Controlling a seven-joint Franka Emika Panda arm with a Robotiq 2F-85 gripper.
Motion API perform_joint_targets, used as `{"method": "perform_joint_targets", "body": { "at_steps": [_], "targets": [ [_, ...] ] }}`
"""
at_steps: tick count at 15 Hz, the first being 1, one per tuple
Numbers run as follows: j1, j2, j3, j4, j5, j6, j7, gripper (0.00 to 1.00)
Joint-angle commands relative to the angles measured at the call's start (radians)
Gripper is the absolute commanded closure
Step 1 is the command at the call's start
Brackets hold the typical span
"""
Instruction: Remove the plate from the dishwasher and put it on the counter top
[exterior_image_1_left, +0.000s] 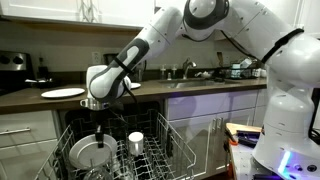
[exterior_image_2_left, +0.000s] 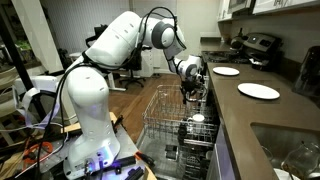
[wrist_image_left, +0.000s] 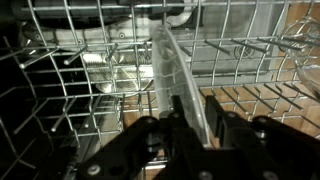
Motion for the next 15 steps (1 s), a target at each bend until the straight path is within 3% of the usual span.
{"method": "perform_joint_targets", "body": {
  "at_steps": [1,7,15],
  "targets": [
    [-0.016,-0.005,0.018,0.022,0.013,-0.058,-0.009,0.38],
    [-0.012,-0.036,0.02,0.012,0.01,-0.108,-0.011,0.02],
    [-0.002,-0.117,0.02,-0.025,0.003,-0.145,-0.007,0.0]
  ]
}}
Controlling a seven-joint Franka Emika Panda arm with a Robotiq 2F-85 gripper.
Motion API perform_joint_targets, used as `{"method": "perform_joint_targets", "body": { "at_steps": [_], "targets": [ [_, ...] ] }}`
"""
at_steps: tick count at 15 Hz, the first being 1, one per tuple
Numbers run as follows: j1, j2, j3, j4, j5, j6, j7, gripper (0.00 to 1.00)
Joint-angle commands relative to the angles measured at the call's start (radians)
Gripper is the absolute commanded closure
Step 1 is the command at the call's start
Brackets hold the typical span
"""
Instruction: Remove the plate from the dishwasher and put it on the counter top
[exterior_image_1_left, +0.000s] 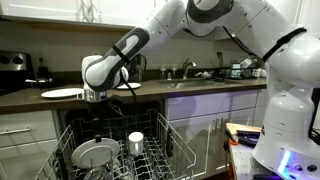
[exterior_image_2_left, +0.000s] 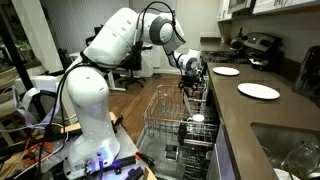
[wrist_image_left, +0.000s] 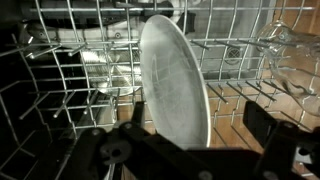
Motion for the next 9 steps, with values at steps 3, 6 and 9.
{"method": "perform_joint_targets", "body": {
  "at_steps": [3,6,9],
  "targets": [
    [0.002,-0.106,0.004,-0.071,0.001,-0.034,-0.002,0.0],
    [-0.001,-0.153,0.016,-0.104,0.018,-0.06,-0.006,0.0],
    [-0.003,-0.199,0.031,-0.138,0.034,-0.103,-0.015,0.0]
  ]
}}
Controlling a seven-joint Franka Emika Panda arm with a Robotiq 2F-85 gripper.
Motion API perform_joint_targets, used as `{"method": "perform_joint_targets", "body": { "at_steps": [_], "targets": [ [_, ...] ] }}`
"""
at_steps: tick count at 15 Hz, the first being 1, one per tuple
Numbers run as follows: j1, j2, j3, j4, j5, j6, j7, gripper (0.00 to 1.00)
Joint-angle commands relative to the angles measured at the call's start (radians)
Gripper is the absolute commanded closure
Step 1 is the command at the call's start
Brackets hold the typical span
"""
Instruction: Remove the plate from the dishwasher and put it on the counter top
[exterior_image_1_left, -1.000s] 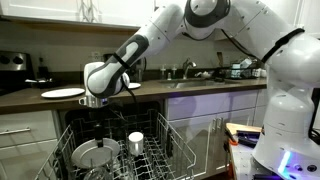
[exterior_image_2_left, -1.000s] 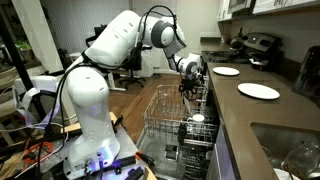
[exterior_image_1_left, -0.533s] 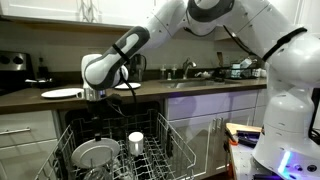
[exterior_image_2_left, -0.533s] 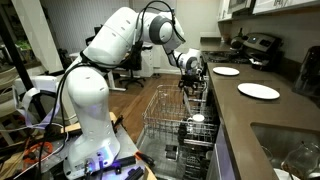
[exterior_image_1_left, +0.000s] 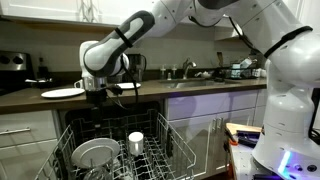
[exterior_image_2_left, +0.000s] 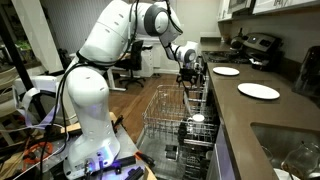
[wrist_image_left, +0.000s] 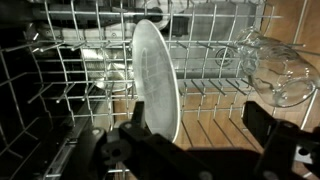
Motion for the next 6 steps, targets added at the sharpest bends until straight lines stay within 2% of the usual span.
{"method": "perform_joint_targets", "body": {
  "at_steps": [1,3,4,6],
  "targets": [
    [-0.009,-0.088,0.021,-0.077,0.041,-0.058,-0.023,0.0],
    [-0.006,-0.115,0.027,-0.099,0.052,-0.079,-0.022,0.0],
    [0.011,-0.06,0.007,-0.043,0.028,-0.057,-0.005,0.0],
    [0.012,-0.083,0.011,-0.064,0.035,-0.065,-0.005,0.0]
  ]
}}
